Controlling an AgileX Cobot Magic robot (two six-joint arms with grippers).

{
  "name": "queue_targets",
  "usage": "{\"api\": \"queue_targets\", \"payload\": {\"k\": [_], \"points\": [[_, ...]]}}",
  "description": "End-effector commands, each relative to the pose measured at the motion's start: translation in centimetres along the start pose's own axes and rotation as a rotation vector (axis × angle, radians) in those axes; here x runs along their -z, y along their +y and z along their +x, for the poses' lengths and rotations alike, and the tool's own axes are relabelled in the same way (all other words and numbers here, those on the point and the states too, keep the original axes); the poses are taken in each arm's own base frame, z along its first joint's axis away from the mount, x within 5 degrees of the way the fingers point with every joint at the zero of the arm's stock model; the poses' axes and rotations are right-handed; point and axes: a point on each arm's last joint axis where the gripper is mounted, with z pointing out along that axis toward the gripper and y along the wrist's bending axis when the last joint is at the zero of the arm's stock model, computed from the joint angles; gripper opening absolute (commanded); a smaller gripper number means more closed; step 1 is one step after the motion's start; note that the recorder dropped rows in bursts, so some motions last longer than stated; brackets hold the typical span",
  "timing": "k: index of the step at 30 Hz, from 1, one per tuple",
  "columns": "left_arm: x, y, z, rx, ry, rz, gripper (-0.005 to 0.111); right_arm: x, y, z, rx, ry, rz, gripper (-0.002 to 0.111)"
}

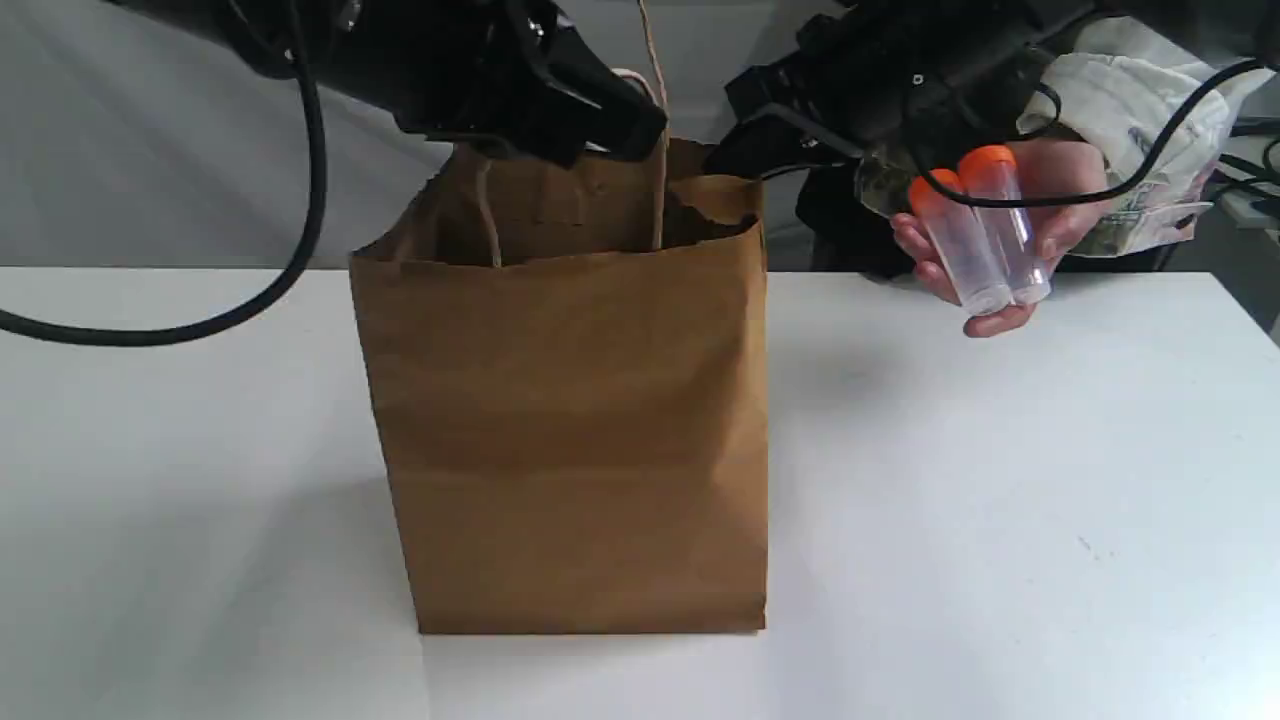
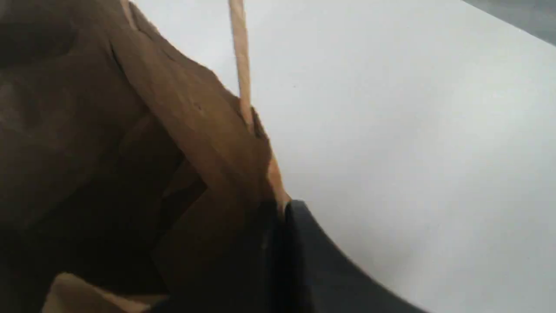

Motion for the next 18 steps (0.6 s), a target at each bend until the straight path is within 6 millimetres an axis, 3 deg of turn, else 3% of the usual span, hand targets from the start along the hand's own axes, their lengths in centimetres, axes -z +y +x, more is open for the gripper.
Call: {"api": "queue_targets", "payload": {"k": [1,5,11,18], "points": [[1.4,0.1,-1.8,0.003,-0.017,-0.075,0.0,-0.2,-0.3,0.5,-0.033,0.052,0.046,0.0],[2.0,0.8,-3.6,0.004,0.006,-0.118,0.0,-0.1,-0.9,0.8,-0.082,0.086,0.114,0.0],[-0.4,2.3,-4.7,0.01,0.064,-0.088,0.0,-0.1,-1.1,0.9,-0.118,0.094,0.138,0.0],[-2.0,2.5,-6.9,-0.05,0.032,-0.126,0.0,0.0,-1.7,1.2,-0.16,0.123,0.214,0.0]]}}
